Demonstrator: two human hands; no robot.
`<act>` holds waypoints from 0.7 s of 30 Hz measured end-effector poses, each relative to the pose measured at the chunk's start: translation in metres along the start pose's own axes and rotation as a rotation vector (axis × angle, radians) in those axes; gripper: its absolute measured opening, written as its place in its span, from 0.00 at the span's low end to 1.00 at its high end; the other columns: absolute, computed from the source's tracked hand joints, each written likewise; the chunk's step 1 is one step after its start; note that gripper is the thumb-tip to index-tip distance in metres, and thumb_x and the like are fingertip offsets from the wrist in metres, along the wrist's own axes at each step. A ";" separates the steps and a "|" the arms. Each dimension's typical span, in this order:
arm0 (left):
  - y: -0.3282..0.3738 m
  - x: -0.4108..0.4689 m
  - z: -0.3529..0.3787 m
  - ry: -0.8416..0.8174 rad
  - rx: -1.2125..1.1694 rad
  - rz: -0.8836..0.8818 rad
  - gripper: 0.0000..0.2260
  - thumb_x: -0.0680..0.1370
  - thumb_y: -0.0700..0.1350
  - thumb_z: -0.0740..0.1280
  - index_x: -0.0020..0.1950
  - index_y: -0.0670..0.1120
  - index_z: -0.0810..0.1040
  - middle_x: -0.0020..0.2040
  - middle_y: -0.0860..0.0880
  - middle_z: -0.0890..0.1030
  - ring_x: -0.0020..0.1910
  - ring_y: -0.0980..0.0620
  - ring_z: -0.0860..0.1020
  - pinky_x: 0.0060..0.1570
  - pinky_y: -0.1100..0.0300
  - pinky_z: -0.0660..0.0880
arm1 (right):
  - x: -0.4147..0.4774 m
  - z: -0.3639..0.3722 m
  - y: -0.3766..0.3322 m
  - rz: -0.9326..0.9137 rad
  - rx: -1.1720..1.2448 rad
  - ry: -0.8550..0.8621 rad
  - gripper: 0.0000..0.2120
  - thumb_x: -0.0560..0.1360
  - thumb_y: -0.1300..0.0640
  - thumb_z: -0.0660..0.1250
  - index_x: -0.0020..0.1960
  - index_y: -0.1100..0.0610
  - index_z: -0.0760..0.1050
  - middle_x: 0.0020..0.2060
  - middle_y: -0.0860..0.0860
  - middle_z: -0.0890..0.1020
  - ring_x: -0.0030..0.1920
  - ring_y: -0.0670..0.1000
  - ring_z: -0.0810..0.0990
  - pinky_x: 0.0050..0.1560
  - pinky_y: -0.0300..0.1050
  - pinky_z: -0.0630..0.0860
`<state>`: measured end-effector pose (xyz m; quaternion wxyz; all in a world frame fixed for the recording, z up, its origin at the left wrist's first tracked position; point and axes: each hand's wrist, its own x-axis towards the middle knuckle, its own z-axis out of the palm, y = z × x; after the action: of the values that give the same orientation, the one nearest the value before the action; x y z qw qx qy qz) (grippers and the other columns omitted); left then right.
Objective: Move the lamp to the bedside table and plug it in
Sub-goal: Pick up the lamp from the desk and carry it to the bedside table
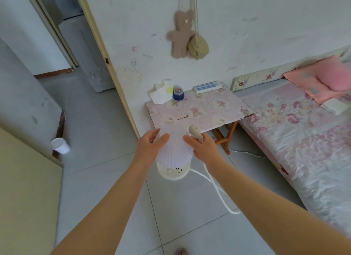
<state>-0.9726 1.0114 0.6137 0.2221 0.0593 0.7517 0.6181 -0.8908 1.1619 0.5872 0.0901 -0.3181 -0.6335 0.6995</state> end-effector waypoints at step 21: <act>0.058 0.293 0.092 0.117 -0.037 -0.098 0.20 0.75 0.48 0.70 0.66 0.48 0.74 0.64 0.47 0.78 0.62 0.45 0.76 0.62 0.41 0.75 | 0.326 -0.033 -0.075 0.055 -0.145 -0.095 0.16 0.65 0.44 0.73 0.43 0.51 0.70 0.34 0.48 0.73 0.33 0.47 0.70 0.37 0.42 0.70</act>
<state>-1.2076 1.2137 0.5800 0.2088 -0.0180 0.7538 0.6228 -1.1479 1.3751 0.5500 0.0173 -0.3076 -0.6771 0.6682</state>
